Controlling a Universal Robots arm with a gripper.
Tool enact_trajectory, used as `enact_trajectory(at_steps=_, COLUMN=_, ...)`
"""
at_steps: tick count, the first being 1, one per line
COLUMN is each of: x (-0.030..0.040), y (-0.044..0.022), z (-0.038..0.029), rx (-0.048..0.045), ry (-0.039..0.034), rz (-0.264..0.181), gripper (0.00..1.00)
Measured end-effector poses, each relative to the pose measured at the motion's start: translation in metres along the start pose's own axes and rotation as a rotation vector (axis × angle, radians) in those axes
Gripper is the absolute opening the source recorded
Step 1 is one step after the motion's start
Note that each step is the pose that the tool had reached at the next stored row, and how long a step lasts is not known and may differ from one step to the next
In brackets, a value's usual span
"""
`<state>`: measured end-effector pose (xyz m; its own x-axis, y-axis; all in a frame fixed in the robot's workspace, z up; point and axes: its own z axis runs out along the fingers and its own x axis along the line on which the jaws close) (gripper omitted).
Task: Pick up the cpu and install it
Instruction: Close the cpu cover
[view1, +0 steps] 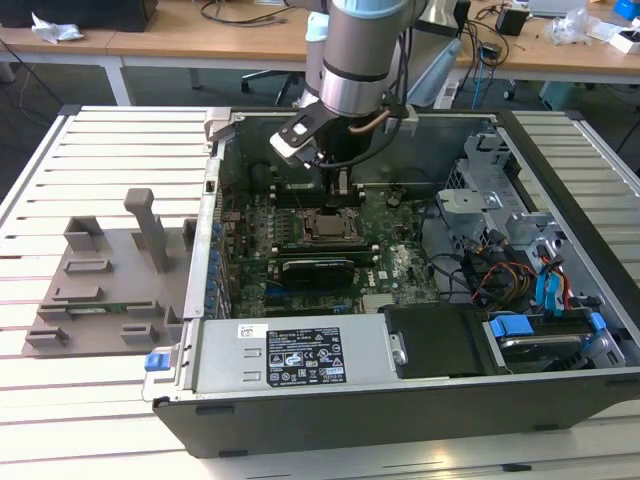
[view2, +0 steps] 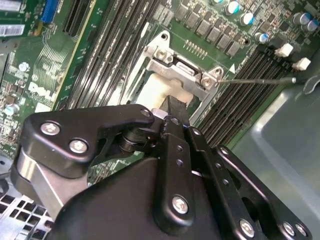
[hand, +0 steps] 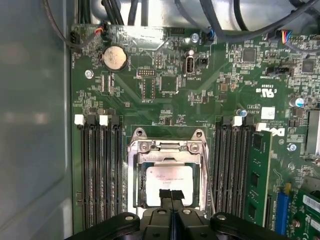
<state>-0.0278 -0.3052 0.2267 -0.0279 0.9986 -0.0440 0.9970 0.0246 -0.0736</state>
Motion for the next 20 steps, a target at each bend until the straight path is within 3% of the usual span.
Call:
enact_trajectory(at_steps=5, x=0.0007, y=-0.0077, z=0.0107, rx=0.0, ry=0.0, rz=0.0, gripper=0.1)
enact_trajectory(at_steps=12, x=0.0013, y=-0.0168, z=0.0182, rx=0.0001, ry=0.0, rz=0.0, gripper=0.1)
enact_trajectory(at_steps=18, x=0.0014, y=-0.0169, z=0.0228, rx=0.0002, ry=-0.0003, rz=0.0, gripper=0.1)
enact_trajectory(at_steps=20, x=0.0015, y=-0.0143, z=0.0228, rx=0.0001, ry=-0.0001, rz=0.0, gripper=0.1)
